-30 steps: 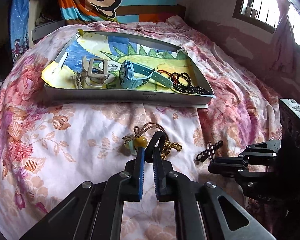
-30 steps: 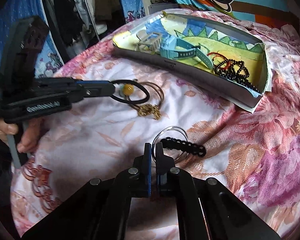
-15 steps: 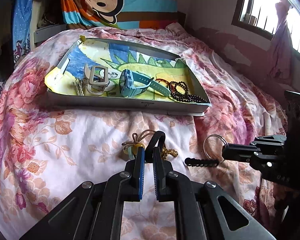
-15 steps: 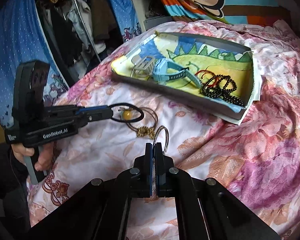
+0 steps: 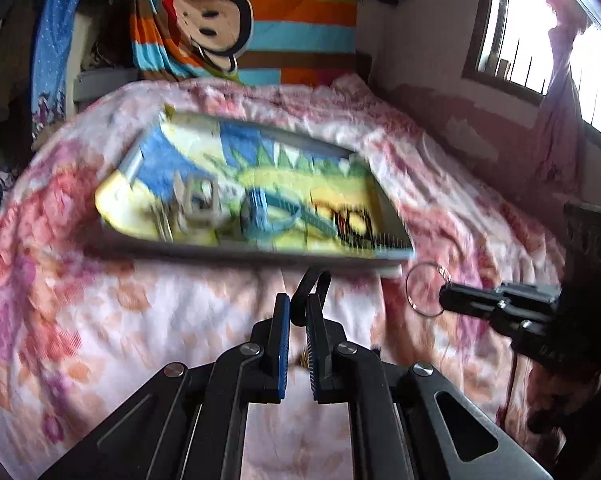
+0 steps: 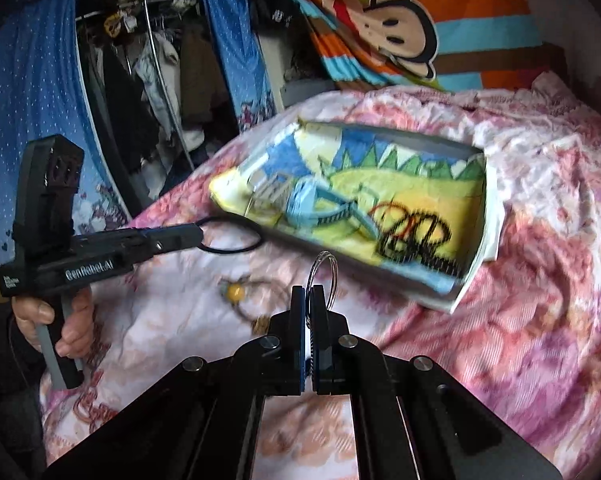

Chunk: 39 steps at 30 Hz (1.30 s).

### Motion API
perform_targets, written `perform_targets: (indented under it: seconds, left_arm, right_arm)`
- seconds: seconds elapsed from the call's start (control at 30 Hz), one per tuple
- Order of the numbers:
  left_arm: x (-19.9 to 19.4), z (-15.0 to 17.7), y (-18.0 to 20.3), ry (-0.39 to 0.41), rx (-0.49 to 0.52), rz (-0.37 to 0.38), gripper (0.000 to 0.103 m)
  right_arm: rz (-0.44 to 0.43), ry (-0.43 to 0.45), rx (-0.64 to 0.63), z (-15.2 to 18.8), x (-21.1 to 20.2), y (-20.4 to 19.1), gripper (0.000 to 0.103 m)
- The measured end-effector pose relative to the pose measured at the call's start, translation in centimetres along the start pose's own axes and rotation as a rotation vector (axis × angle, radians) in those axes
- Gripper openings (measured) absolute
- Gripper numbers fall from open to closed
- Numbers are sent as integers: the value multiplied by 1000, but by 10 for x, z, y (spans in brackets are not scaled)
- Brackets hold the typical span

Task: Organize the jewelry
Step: 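Carry both items into the tray and open both tools to release them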

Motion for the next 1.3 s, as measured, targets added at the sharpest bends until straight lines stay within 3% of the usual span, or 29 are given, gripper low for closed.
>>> perform_targets:
  seconds: [0.23,0.47,0.83,1.3]
  left_arm:
    - [5,-48,-26,112,-69,-33,8]
    - [44,-72,-48,100,-103,-58,8]
    - [83,-62,-72,49,-135,-92,8]
    - [91,-51,-76,-7,-158,-103,8]
  right_arm:
    - [26,73,39,-43,38,4,2]
    - [41,59,119,-42,92,-1,2]
    - [27,-26,188,-24,124,13,2]
    - [112,-48,182,-22,122,21,3]
Point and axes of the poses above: each gripper's, at about its wrist camera, not at the fingertips, and x roughly the way its jaws point, y to its right, z to its underside, the point moved 6 cm from there along x, roughly the way its jaws point, and after that the axes turned 8 degrees about z, right-handed, at the moved point
